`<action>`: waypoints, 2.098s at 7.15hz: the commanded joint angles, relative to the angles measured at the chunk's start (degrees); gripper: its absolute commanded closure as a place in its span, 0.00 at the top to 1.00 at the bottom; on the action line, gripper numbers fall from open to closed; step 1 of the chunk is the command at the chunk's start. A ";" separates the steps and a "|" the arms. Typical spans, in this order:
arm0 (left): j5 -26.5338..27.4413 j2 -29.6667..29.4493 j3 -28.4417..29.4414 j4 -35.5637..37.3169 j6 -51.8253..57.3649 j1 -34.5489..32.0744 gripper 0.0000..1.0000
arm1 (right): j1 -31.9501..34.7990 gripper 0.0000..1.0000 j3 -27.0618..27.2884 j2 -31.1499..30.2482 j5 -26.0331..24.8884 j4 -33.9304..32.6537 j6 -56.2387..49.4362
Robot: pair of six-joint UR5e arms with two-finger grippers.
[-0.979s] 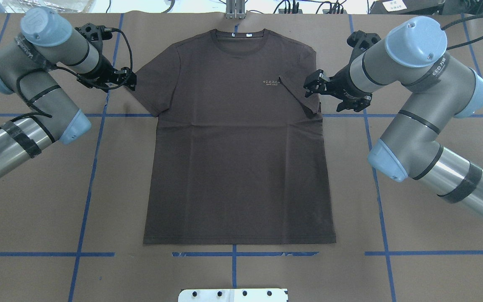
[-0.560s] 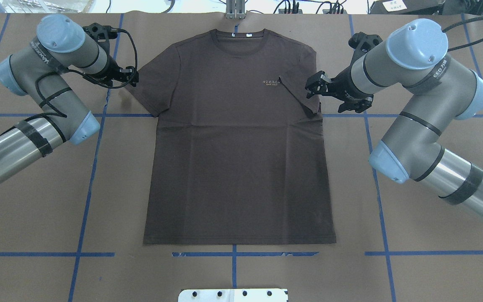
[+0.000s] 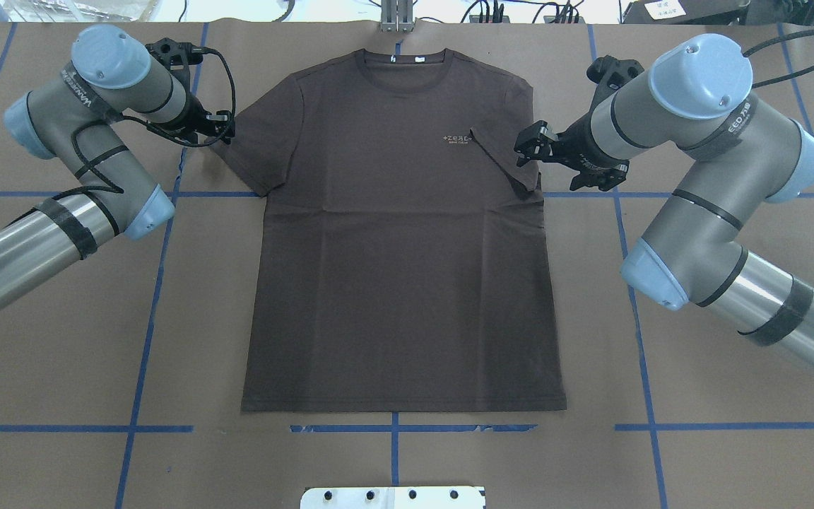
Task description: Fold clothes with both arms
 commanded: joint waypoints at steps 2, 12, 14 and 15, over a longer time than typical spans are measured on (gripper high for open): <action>0.06 -0.31 0.39 -0.03 -0.05 0.00 0.21 | -0.21 1.00 -0.19 -0.18 -0.12 0.00 0.16; -0.90 -10.07 1.35 4.45 -9.98 3.78 0.00 | -0.83 1.00 -1.34 -1.32 -0.65 0.00 -0.10; -0.81 -12.52 3.64 4.19 -10.16 3.78 0.00 | -0.74 1.00 -1.07 -1.49 -0.56 0.00 -0.10; -0.73 -12.97 3.82 4.27 -10.16 3.78 0.00 | -0.74 1.00 -1.07 -1.58 -0.56 0.00 -0.10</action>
